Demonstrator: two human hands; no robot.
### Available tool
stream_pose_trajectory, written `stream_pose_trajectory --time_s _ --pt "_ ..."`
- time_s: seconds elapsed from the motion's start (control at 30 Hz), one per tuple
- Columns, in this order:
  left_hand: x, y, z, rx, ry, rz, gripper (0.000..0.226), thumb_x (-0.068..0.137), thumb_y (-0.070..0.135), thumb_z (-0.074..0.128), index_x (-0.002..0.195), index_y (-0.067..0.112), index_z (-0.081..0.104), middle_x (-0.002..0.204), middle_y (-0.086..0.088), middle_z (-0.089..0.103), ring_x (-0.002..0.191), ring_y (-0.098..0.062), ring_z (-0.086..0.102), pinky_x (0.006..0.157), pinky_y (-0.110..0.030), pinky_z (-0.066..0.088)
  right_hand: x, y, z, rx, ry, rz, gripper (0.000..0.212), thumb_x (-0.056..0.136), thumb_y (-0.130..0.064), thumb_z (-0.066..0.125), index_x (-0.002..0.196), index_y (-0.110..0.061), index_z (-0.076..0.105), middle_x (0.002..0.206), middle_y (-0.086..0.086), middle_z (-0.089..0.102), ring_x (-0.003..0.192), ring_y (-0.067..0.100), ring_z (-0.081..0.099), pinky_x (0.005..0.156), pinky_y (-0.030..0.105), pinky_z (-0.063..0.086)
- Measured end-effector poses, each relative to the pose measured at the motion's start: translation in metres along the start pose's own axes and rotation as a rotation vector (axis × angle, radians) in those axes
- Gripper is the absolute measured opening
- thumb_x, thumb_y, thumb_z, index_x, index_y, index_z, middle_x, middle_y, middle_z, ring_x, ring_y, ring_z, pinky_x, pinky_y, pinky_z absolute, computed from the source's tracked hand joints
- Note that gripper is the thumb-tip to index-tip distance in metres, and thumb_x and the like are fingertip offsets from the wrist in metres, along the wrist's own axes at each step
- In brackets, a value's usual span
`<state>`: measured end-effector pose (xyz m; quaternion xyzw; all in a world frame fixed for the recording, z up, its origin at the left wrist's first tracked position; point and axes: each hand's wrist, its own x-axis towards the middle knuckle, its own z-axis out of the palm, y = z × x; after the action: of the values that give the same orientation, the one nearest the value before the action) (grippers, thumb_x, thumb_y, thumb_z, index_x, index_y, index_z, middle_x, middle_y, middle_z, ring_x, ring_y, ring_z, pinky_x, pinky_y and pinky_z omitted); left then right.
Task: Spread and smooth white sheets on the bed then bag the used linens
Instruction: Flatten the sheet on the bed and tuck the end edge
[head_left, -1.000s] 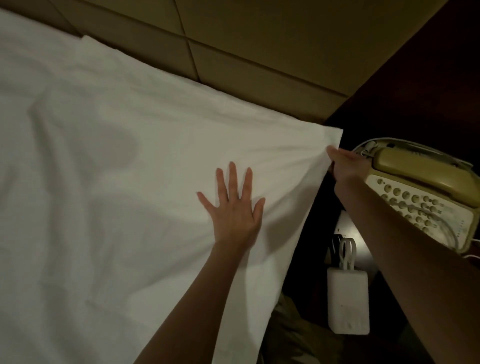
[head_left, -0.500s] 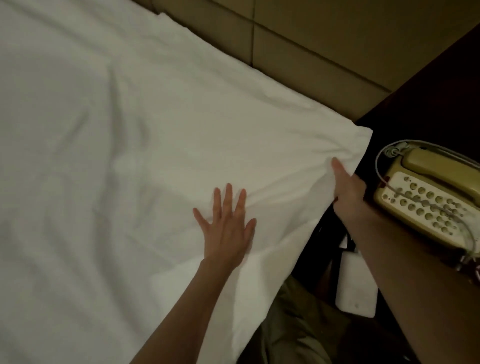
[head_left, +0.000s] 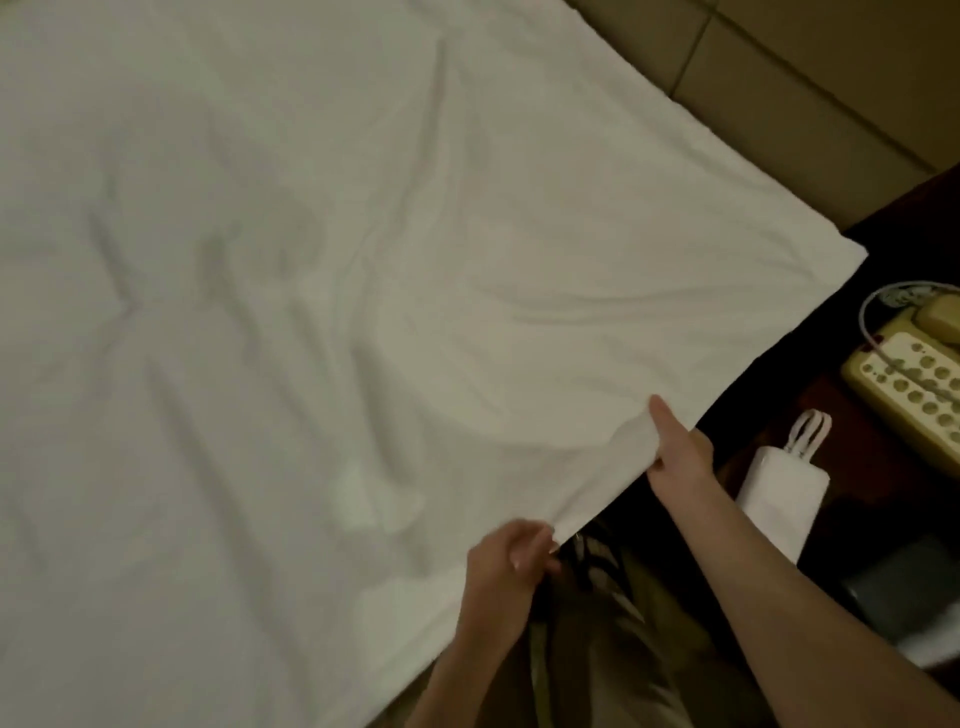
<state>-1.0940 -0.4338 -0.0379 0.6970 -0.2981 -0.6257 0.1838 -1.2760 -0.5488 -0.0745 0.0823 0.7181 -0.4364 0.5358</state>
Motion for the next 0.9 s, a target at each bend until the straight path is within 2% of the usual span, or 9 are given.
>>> stream_pose_trajectory --time_s 0.1,0.23,0.37,0.47,0.53,0.6,0.7,0.8,0.9 --pt "-0.023 -0.022 0.01 -0.594 0.024 -0.546 0.026 0.093 0.035 0.061 0.096 0.01 0.066 0.088 -0.009 0.075 0.086 -0.025 0.071 0.072 -0.033 0.053 0.001 -0.003 -0.004 -0.043 -0.054 0.04 0.049 0.086 -0.022 0.073 0.129 -0.004 0.057 0.122 0.01 0.063 0.105 0.021 0.063 0.089 0.032 0.052" --pt "-0.018 -0.045 0.008 -1.285 0.283 -0.584 0.025 0.091 0.031 0.064 0.108 0.013 0.062 0.101 -0.017 0.07 0.089 -0.03 0.068 0.075 -0.037 0.053 0.009 -0.027 0.003 -0.051 -0.094 -0.004 0.041 0.084 -0.027 0.075 0.119 -0.01 0.062 0.113 0.005 0.066 0.098 0.019 0.064 0.08 0.034 0.055" --pt "-0.013 -0.055 0.026 -1.262 0.525 -0.524 0.03 0.086 0.02 0.071 0.111 0.007 0.06 0.097 -0.013 0.071 0.075 -0.021 0.072 0.063 -0.029 0.059 0.022 -0.032 -0.012 -0.078 -0.085 -0.103 0.015 0.086 -0.024 0.072 0.095 -0.018 0.061 0.113 0.002 0.065 0.088 0.011 0.063 0.081 0.032 0.055" --pt "-0.015 -0.062 0.031 -1.34 0.567 -0.514 0.042 0.087 0.011 0.067 0.124 -0.003 0.055 0.107 -0.016 0.067 0.079 -0.025 0.07 0.078 -0.033 0.056 0.026 -0.03 -0.016 -0.12 -0.042 -0.039 0.013 0.087 -0.019 0.072 0.089 -0.018 0.059 0.123 0.006 0.061 0.084 0.013 0.061 0.089 0.034 0.052" --pt "-0.01 -0.061 0.026 -1.449 0.57 -0.428 0.055 0.081 0.013 0.068 0.132 0.0 0.051 0.119 -0.017 0.065 0.097 -0.028 0.065 0.089 -0.037 0.049 0.026 -0.049 -0.006 -0.097 -0.102 -0.021 0.021 0.084 -0.027 0.075 0.099 -0.02 0.063 0.121 0.002 0.063 0.092 0.015 0.063 0.079 0.032 0.056" --pt "-0.001 -0.06 0.022 -1.539 0.619 -0.327 0.053 0.086 0.016 0.065 0.136 0.005 0.05 0.127 -0.013 0.062 0.105 -0.025 0.062 0.084 -0.036 0.049 0.029 -0.079 0.004 -0.068 -0.135 -0.085 0.043 0.08 -0.038 0.077 0.117 -0.022 0.063 0.117 -0.002 0.065 0.1 0.015 0.064 0.068 0.029 0.058" --pt "-0.001 -0.049 0.03 -1.605 0.702 -0.236 0.046 0.091 0.018 0.063 0.134 0.008 0.052 0.127 -0.008 0.062 0.105 -0.02 0.062 0.071 -0.03 0.055 0.035 -0.122 0.013 -0.041 -0.103 -0.226 0.044 0.081 -0.035 0.078 0.119 -0.023 0.06 0.115 -0.004 0.063 0.098 0.013 0.063 0.082 0.032 0.057" --pt "-0.003 -0.058 0.048 -1.698 0.696 -0.23 0.036 0.093 0.017 0.061 0.127 0.008 0.054 0.124 -0.007 0.061 0.093 -0.014 0.063 0.081 -0.026 0.053 0.044 -0.121 -0.001 -0.07 -0.044 -0.242 0.037 0.084 -0.026 0.076 0.116 -0.019 0.06 0.115 -0.001 0.062 0.089 0.011 0.061 0.089 0.032 0.053" --pt "0.001 -0.057 0.062 -1.826 0.579 -0.257 0.075 0.08 0.072 0.049 0.136 0.021 0.044 0.127 -0.001 0.058 0.086 0.014 0.06 0.083 -0.01 0.045 0.054 -0.111 -0.013 -0.048 -0.015 -0.146 0.034 0.085 -0.016 0.074 0.116 -0.013 0.061 0.123 0.006 0.061 0.079 0.011 0.058 0.091 0.033 0.052"
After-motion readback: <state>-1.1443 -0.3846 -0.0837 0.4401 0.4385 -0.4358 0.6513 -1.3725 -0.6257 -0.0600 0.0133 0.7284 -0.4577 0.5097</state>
